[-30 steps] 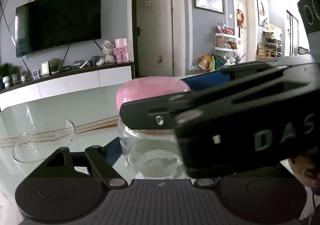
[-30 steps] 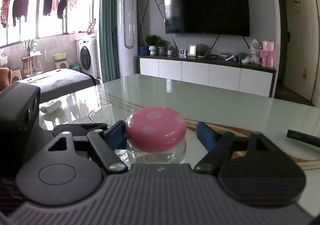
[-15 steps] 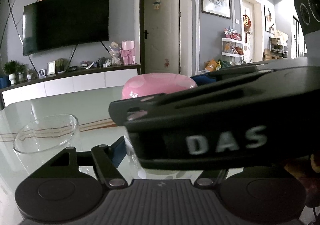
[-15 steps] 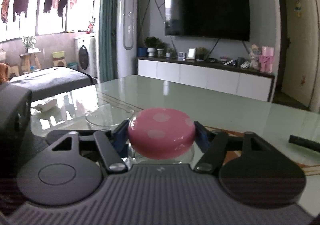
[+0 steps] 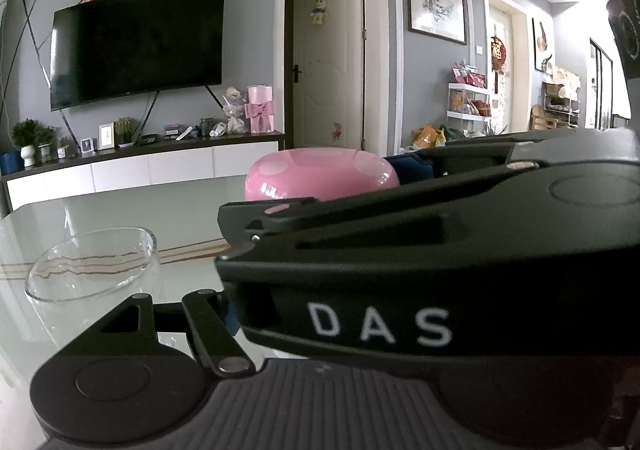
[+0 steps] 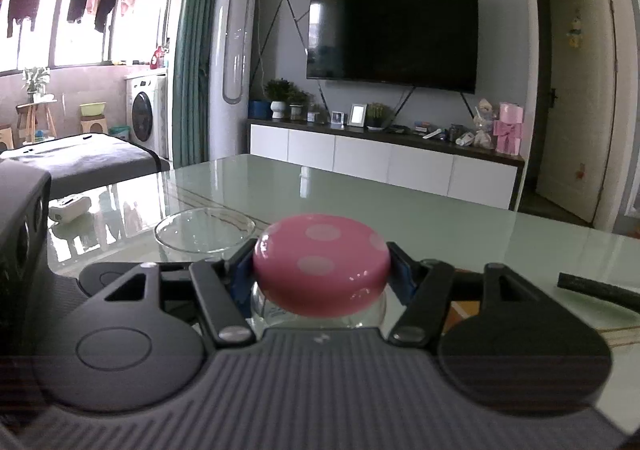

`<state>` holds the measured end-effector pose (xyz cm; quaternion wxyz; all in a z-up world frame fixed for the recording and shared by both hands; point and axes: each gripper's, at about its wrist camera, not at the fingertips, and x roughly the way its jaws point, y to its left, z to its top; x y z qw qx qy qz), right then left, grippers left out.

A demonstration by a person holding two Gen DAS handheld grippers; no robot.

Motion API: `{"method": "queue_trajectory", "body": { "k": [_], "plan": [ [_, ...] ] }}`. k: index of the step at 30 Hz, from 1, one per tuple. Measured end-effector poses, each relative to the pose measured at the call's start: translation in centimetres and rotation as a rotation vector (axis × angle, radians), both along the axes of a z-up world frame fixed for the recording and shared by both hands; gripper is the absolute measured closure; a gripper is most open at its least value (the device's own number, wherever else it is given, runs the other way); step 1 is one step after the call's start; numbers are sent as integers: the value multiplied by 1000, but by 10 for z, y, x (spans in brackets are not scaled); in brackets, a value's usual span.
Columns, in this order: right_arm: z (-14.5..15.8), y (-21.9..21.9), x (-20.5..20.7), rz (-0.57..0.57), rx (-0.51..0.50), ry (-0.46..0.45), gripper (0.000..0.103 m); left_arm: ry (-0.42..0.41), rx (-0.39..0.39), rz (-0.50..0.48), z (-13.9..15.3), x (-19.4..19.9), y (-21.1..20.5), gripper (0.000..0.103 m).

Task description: Unscrew bottle cap and pour

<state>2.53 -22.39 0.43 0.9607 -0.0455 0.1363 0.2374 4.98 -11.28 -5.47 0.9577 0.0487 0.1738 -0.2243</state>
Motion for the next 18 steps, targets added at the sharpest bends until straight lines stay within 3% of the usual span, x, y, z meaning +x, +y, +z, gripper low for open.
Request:
{"method": "queue_trajectory", "body": {
  "k": [5, 18],
  "plan": [
    [-1, -2, 2, 14, 2, -1, 38, 1, 15, 7, 1, -1, -1, 30],
    [4, -17, 18, 197, 11, 41, 39, 31, 11, -54, 2, 2, 11, 30]
  ]
}}
